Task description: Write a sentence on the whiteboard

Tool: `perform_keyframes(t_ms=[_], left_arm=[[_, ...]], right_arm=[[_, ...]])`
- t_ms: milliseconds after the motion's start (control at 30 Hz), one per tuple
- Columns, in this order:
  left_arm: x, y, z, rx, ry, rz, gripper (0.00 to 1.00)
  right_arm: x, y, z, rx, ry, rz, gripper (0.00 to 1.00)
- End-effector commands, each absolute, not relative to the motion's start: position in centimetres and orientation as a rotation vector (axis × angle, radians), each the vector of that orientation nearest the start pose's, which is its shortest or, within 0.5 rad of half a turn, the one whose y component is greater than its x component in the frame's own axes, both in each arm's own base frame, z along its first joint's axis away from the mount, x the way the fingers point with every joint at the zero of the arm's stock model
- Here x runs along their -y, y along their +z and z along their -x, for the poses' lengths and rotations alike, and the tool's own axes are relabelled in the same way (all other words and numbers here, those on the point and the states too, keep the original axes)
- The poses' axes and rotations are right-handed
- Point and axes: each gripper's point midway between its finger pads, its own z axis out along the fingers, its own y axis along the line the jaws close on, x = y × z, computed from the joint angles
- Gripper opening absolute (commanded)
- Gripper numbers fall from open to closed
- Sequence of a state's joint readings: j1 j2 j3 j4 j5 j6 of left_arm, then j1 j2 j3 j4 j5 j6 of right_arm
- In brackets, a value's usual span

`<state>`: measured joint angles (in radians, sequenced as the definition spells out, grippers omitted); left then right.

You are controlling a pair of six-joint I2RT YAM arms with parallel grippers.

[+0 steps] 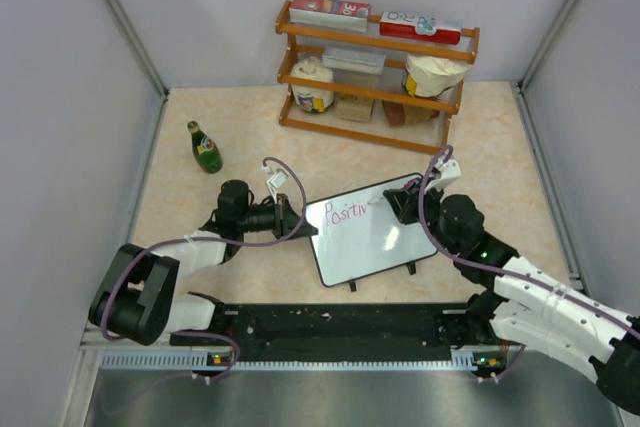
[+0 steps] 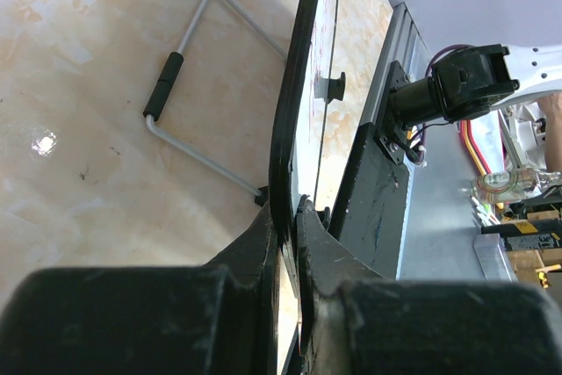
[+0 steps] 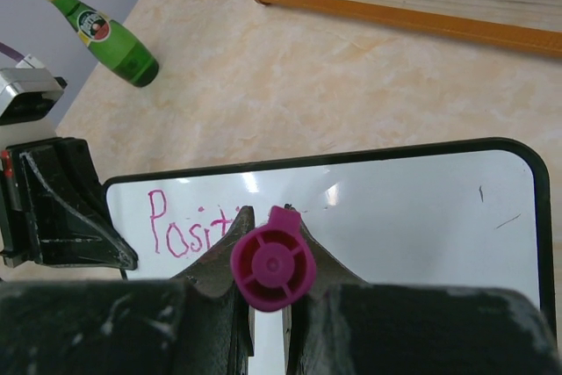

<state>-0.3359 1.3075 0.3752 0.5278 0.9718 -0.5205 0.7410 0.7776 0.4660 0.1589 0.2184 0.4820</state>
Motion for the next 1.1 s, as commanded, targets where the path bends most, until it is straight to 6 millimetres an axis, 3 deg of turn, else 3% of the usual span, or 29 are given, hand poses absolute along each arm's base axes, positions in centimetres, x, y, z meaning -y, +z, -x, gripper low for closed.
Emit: perform_keyframes(t_ms=[0,667,800,1067], left_arm=[[23.5,9.9,-21.7,-2.035,-1.380,-0.530,0.00],[23.5,10.0,-21.8,-2.033,-1.381,-0.530,0.00],[23.4,9.9,-21.7,-2.037,-1.380,-0.527,0.00],[23.4,9.9,-21.8,-2.035,-1.376,-0.527,0.00]], right_arm=[[-20.1,21.6,-26.0,-1.741,0.683,0.045,0.00],[-19.4,17.7,-24.2,-1.832,0.690,0.060,0.00],[-19.5,19.3,-24.4,-1.793,0.707,0.050,0.00],[-20.1,24.8,-24.9,-1.666,0.768,0.043,0.00]])
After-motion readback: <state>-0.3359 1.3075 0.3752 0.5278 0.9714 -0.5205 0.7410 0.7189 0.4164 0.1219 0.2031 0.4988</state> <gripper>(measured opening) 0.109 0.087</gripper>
